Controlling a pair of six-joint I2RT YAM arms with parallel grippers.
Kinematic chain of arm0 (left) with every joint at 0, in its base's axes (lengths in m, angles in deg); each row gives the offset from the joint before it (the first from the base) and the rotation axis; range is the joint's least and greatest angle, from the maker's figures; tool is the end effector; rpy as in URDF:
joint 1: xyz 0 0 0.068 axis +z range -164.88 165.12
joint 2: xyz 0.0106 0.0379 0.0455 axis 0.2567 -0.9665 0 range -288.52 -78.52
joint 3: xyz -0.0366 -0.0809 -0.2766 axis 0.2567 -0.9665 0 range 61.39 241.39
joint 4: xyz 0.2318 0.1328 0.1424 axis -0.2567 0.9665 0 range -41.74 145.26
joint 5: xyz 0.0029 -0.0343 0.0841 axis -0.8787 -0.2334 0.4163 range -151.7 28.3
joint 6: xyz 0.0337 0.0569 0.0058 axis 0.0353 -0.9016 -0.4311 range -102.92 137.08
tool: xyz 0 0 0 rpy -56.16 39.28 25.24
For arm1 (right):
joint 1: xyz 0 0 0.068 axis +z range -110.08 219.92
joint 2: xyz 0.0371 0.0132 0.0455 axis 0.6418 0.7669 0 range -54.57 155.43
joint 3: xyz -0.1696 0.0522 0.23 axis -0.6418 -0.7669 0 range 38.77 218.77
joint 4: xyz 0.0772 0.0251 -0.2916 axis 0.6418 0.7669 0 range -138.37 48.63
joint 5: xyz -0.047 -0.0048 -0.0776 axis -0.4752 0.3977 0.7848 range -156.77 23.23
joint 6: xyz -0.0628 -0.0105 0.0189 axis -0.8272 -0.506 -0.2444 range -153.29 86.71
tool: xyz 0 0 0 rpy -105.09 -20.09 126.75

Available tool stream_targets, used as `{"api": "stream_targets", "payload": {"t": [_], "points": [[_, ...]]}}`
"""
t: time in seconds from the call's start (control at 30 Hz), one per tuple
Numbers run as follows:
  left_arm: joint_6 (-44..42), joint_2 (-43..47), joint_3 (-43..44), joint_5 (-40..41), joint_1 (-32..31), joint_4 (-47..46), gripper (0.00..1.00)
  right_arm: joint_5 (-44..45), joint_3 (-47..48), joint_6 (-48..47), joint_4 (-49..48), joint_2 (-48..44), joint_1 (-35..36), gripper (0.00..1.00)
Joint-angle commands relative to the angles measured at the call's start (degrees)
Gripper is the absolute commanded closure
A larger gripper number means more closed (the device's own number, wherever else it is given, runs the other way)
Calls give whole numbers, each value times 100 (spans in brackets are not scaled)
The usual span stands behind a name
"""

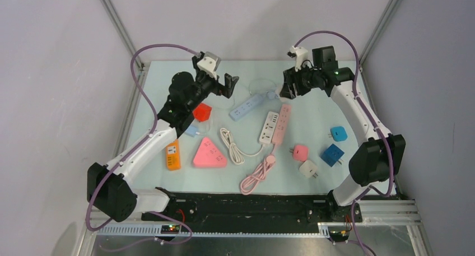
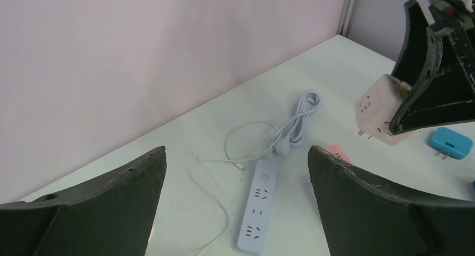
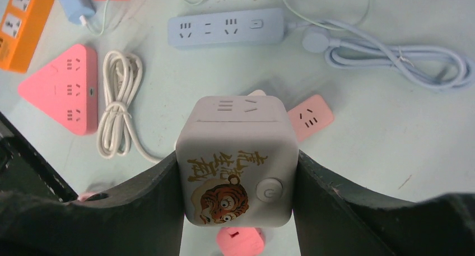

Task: Insert the plug
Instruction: Insert the plug into the socket.

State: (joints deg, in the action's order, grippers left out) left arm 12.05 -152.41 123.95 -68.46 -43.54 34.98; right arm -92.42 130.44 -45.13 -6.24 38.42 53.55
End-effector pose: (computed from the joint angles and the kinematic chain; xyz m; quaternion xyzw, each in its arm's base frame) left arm 0.3152 -0.1793 0.3911 0.2417 0.6516 -0.1871 0.6942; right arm 0.3958 0.1195 0.3652 -0.2830 0.8543 0.2099 0.3821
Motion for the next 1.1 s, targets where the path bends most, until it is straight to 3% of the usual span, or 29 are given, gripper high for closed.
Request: {"api": "stream_targets", "payload": {"t": [0.0, 0.23, 0.47, 0.67, 0.73, 0.77, 0.8, 0.93, 1.0, 1.07], "points": [[300, 123, 61, -207, 36, -234, 0, -726, 78, -1076, 4, 5, -87, 100], [539, 58, 368, -517, 230, -238, 0, -843, 1124, -1827, 866, 863, -211, 100], [610, -22, 469, -661, 360, -254, 0, -1178, 972, -1923, 782, 1048, -205, 100], [543, -97, 509, -602, 378, -248, 0, -1072, 873, -1459, 290, 1095, -103, 100], [527, -111, 511, -560, 387, -253, 0, -598, 911, -502, -112, 1140, -32, 100], [516, -114, 511, -520, 388, -252, 0, 36, 961, -125, -176, 1214, -12, 100], [514, -127, 504, -498, 383, -253, 0, 799, 1230, 832, -84, 1297, 12, 100], [513, -162, 509, -404, 396, -252, 0, 1212, 2874, 2804, 1497, 2231, -181, 100], [442, -192, 535, -399, 397, -251, 0, 1500, 3094, 3565, 1750, 2448, -163, 100], [351, -181, 545, -335, 396, -247, 0, 2061, 2691, 4422, 1530, 2295, -117, 100]]}}
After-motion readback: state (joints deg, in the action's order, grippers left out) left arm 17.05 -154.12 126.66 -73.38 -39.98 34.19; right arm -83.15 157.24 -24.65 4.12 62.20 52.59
